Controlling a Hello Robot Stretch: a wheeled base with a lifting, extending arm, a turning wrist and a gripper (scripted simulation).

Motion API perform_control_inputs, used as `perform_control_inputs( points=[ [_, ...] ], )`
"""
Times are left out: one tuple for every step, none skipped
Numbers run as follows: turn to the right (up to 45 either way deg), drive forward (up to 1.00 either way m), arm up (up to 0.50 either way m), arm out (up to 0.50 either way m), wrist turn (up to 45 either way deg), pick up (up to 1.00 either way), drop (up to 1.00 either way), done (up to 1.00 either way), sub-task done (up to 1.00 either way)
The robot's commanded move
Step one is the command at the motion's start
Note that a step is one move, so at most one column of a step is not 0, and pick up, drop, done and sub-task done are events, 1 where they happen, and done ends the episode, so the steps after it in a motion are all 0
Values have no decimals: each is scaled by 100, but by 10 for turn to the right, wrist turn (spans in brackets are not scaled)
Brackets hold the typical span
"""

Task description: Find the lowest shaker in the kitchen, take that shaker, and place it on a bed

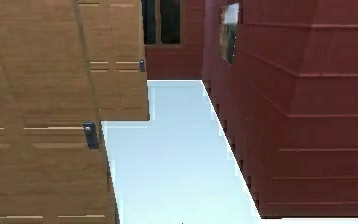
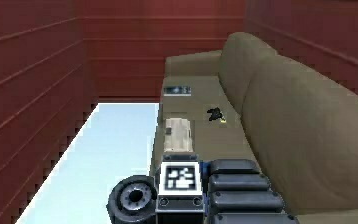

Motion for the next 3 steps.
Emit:
perform_control_inputs(
  points=[
    [0, 30, 0, 0, 0, 0, 0, 0, 0],
    [0, 15, 0, 0, 0, 0, 0, 0, 0],
    [-90, 0, 0, 0, 0, 0, 0, 0, 0]
  ],
)
